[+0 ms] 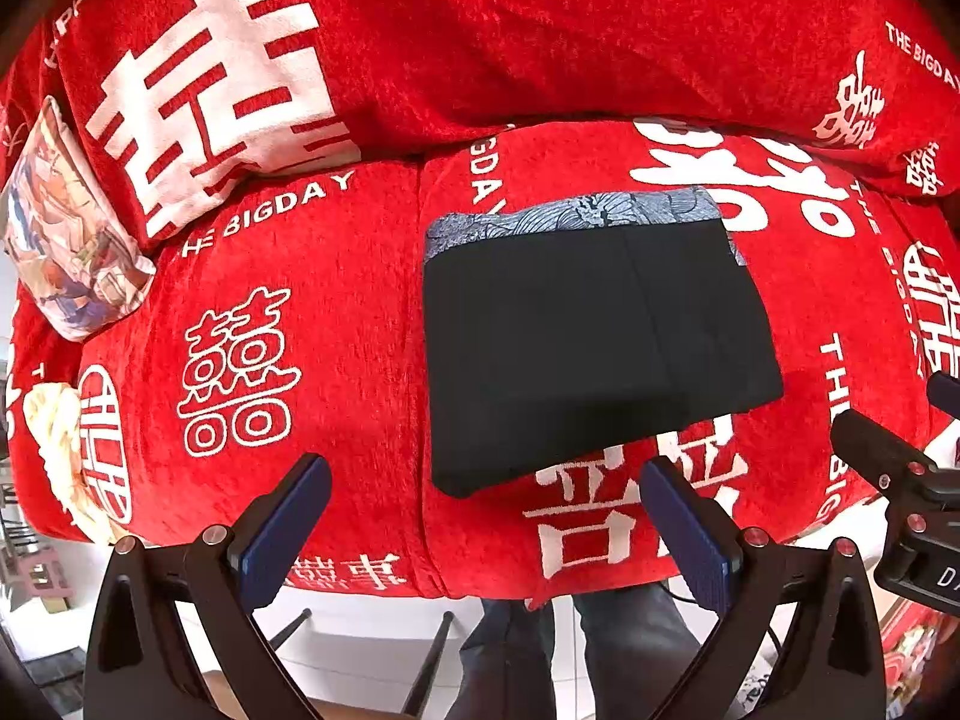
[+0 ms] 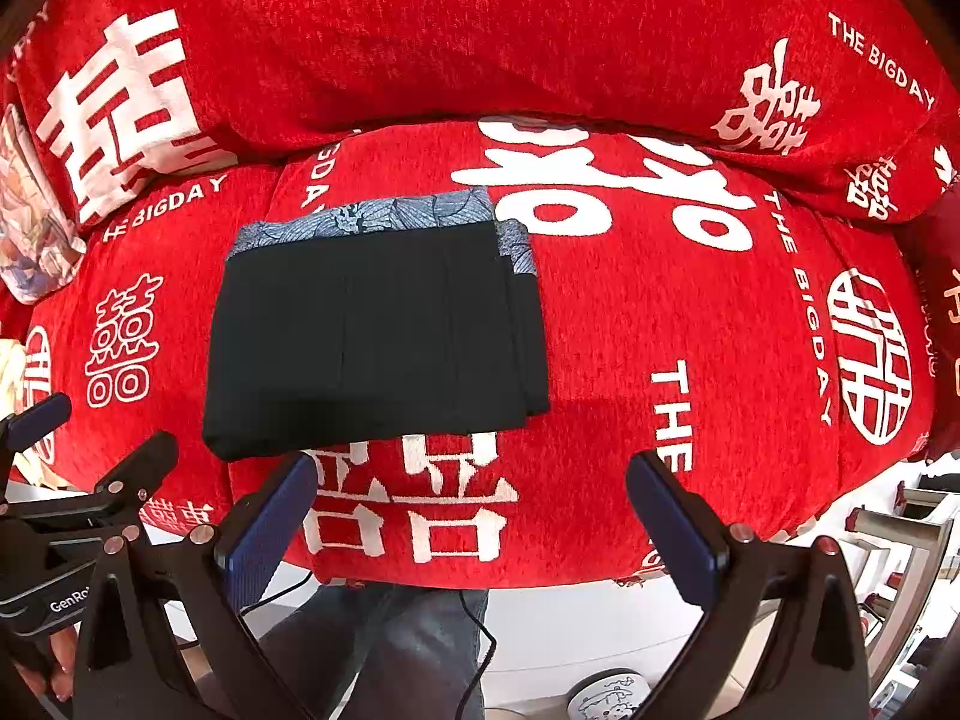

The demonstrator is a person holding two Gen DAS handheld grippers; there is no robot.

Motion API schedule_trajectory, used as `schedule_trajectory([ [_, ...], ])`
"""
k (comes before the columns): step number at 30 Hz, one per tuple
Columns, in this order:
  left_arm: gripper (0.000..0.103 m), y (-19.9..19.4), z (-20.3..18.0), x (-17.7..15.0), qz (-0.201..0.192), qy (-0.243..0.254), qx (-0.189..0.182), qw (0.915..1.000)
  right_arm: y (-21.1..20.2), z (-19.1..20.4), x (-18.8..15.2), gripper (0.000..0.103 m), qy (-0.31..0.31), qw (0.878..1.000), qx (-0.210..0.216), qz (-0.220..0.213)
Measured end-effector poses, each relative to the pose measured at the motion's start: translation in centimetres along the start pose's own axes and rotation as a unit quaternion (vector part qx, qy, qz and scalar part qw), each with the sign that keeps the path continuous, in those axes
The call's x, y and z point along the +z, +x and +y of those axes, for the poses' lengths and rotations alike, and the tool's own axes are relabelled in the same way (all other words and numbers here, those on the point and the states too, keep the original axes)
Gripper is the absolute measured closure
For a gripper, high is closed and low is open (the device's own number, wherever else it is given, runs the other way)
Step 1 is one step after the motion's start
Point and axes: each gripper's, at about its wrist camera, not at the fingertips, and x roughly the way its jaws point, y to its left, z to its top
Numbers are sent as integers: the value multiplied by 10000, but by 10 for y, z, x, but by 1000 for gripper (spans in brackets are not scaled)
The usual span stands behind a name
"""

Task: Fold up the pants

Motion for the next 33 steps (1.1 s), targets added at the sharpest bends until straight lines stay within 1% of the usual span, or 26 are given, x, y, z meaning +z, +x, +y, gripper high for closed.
schedule_trajectory([
  [20, 0, -5, -3, 0, -56, -32, 25, 10000, -3, 0, -6, 0, 27, 10000, -33, 3],
  [23, 0, -4, -3, 1, -30, -50, -39, 10000, -2, 0, -6, 0, 40, 10000, 0, 31],
  [29, 0, -3, -5, 1, -16, -45, -50, 10000, -1, 0, -5, 0, 53, 10000, 9, 49],
  [33, 0, -3, -5, 2, 14, -75, -155, 9999, -1, -1, -4, 0, 48, 10000, -6, 58],
])
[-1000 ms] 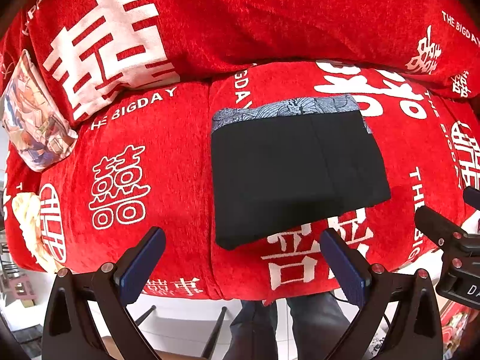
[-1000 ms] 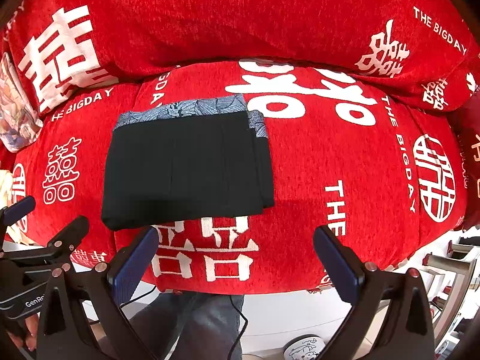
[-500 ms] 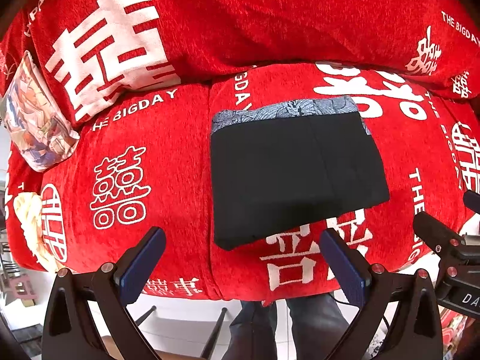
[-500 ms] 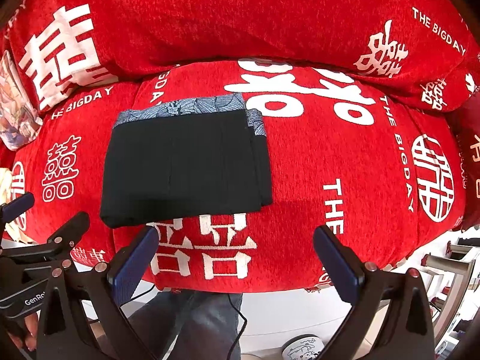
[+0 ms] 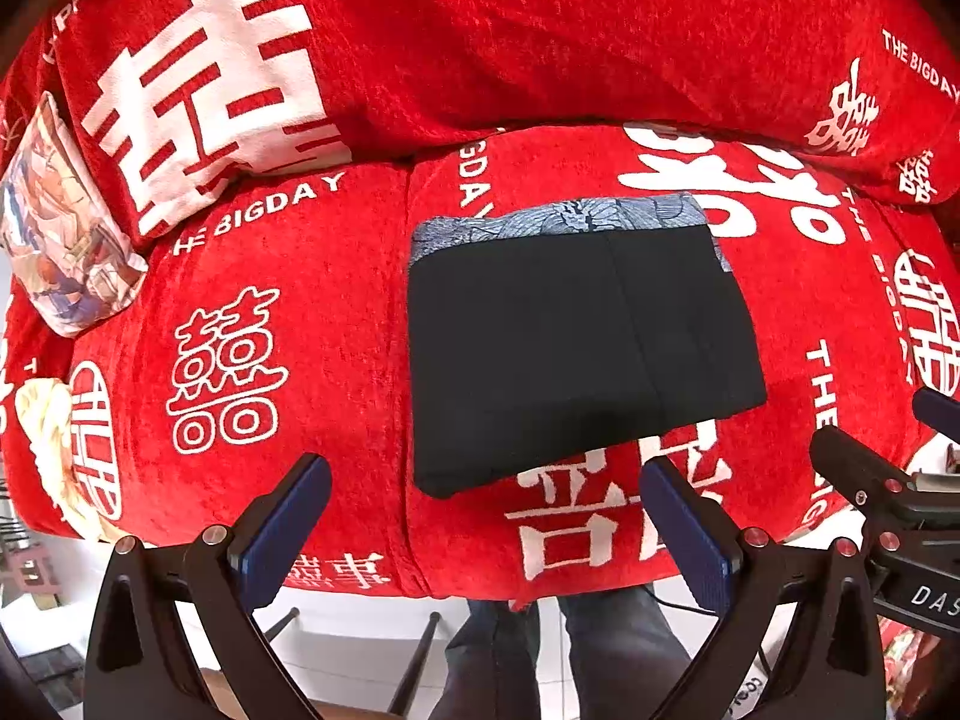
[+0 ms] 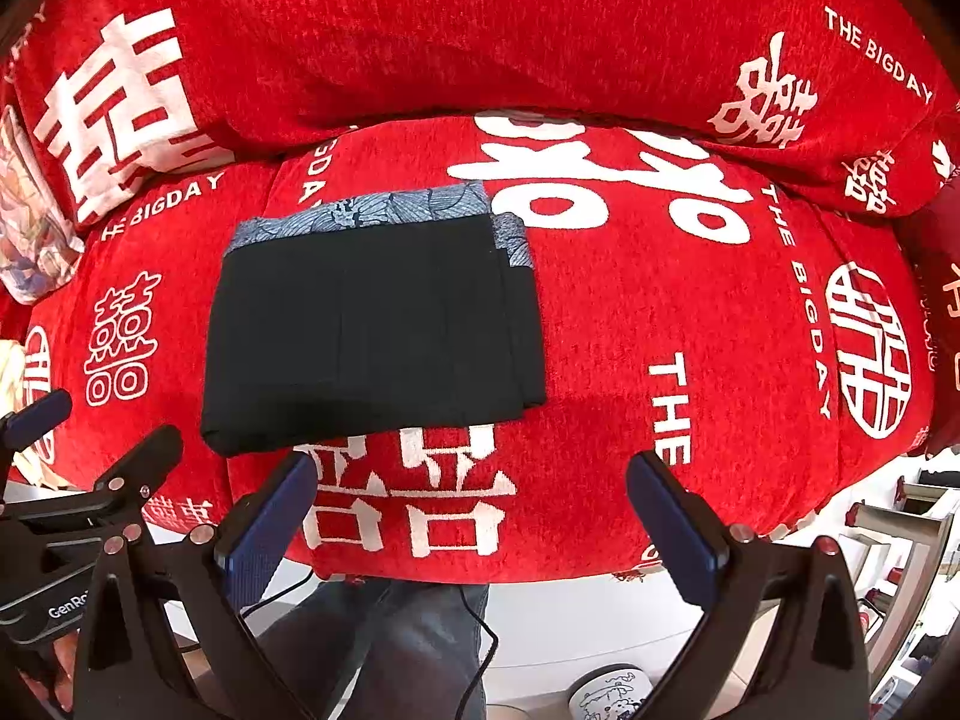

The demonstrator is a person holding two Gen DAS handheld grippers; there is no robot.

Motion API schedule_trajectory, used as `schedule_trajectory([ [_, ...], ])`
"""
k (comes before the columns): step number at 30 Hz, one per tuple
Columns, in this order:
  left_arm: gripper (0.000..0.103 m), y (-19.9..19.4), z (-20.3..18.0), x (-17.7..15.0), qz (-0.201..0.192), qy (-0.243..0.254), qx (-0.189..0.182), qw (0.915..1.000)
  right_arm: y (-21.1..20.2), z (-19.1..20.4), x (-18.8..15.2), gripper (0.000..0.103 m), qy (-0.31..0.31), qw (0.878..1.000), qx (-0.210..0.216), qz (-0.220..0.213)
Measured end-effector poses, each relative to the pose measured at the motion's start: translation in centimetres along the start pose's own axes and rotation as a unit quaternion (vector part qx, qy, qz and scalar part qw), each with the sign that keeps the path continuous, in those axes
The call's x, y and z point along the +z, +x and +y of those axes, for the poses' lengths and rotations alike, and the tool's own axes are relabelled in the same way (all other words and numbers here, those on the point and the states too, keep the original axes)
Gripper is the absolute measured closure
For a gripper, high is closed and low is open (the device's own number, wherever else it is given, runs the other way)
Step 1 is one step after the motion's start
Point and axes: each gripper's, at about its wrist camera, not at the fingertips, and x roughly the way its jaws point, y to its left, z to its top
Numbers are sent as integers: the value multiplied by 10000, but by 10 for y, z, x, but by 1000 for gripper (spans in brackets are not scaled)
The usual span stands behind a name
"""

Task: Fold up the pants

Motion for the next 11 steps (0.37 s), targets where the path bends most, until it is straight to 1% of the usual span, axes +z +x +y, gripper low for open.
schedule_trajectory([
  [5, 0, 2, 3, 2, 31, -84, -9, 10000, 1, -1, 1, 0, 25, 10000, -5, 21],
  [8, 0, -1, 4, 1, -70, -102, -89, 9999, 2, -1, 2, 0, 23, 10000, -12, 22],
  [11, 0, -2, 3, 2, -111, -39, -80, 9999, 2, 0, 1, 0, 23, 10000, -16, 8],
])
